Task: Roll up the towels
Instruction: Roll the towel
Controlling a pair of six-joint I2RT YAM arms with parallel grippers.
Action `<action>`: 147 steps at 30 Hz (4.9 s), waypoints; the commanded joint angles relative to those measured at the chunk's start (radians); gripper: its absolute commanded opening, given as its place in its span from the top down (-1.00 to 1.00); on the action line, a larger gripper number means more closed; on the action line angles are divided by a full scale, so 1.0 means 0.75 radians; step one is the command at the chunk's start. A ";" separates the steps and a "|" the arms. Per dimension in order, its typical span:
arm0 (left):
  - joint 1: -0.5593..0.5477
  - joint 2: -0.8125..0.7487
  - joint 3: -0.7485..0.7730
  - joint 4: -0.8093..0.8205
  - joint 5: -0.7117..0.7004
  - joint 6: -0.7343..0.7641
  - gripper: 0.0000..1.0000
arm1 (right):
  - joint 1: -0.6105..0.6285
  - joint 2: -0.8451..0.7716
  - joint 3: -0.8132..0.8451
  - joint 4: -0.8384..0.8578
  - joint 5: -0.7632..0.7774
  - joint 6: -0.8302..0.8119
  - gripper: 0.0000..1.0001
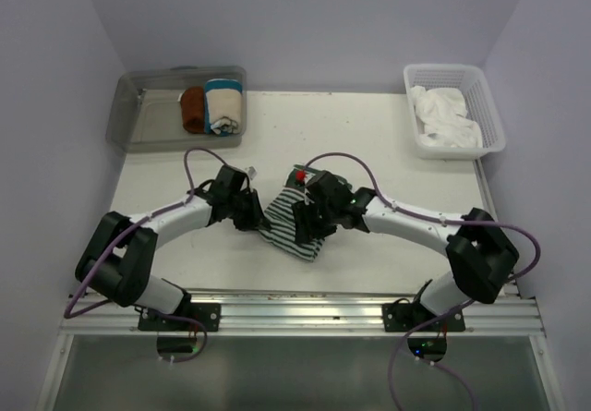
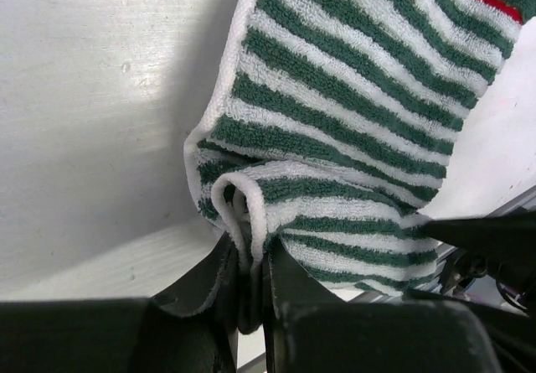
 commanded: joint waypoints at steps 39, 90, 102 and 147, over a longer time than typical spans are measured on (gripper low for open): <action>0.006 -0.089 0.224 -0.269 -0.035 0.068 -0.67 | 0.410 -0.077 -0.003 0.079 0.525 -0.355 1.00; -0.014 -0.003 0.007 0.054 -0.074 -0.085 0.76 | -0.108 0.034 0.013 0.001 -0.134 -0.119 0.06; -0.033 0.001 0.060 -0.048 -0.064 -0.106 0.88 | 0.449 -0.155 0.144 -0.216 0.893 -0.305 -0.22; -0.031 -0.189 0.118 -0.167 -0.140 -0.077 -0.91 | 0.290 -0.056 0.064 0.091 0.203 -0.279 1.00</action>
